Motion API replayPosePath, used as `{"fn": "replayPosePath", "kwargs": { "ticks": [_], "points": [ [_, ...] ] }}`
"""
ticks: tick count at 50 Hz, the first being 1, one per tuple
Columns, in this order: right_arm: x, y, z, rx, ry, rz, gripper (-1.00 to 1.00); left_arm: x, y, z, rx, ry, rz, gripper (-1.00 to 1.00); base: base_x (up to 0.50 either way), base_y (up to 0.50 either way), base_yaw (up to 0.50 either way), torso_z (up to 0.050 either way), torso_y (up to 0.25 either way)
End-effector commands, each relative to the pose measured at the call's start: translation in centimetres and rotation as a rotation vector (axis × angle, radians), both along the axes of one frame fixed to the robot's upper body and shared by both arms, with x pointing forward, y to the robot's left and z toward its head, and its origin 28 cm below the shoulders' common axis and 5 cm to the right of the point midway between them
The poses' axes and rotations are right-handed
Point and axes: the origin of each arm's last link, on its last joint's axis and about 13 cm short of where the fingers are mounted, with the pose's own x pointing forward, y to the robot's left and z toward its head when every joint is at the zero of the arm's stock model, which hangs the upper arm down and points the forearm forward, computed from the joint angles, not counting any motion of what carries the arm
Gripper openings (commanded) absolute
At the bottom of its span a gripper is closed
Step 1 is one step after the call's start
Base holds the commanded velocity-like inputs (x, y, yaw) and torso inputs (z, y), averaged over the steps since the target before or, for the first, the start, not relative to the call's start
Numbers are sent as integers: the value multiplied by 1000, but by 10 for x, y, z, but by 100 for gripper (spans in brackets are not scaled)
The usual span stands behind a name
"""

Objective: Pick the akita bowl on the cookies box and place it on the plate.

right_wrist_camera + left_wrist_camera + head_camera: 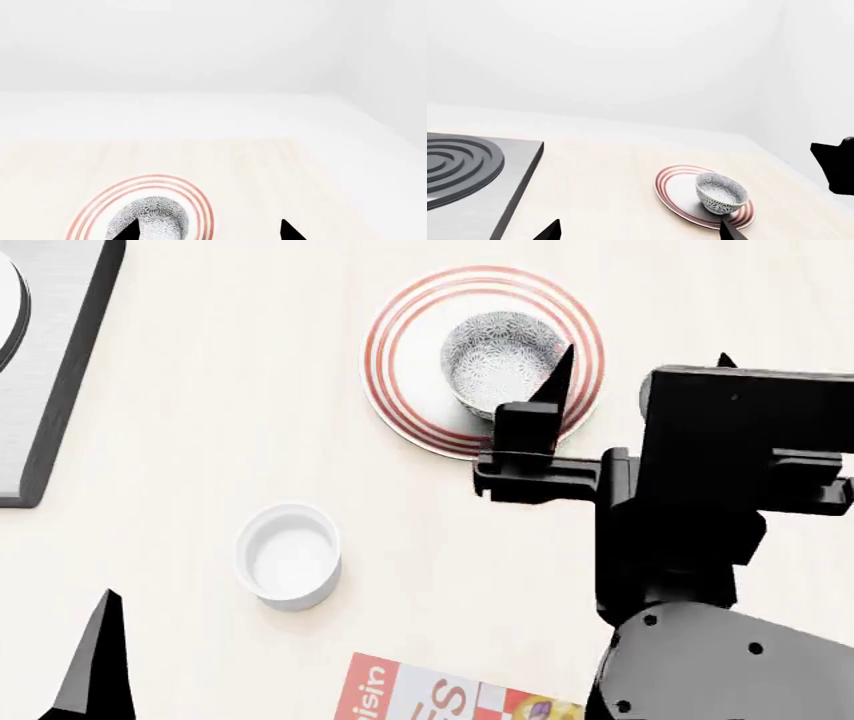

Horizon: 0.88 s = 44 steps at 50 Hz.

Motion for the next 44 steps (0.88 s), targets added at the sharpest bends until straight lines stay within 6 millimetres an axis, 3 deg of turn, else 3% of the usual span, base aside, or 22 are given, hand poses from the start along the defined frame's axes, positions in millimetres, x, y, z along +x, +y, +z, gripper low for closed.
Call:
{"fn": "replayPosePath", "kwargs": {
  "ticks": [1, 6, 25, 44],
  "points": [
    [-30, 0, -30, -92, -62, 14, 100, -2, -3, -2, 9, 3, -11, 100, 0, 0, 0, 0, 0],
    [-36, 1, -49, -96, -55, -1, 100, -2, -3, -2, 9, 2, -11, 100, 0, 0, 0, 0, 0],
    [-62, 16, -87, -135, -56, -36, 100, -2, -6, -4, 11, 7, -25, 100, 0, 0, 0, 0, 0],
    [-80, 25, -104, -167, -47, -61, 100, -3, -7, -5, 15, 10, -27, 100, 0, 0, 0, 0, 0]
  ]
}}
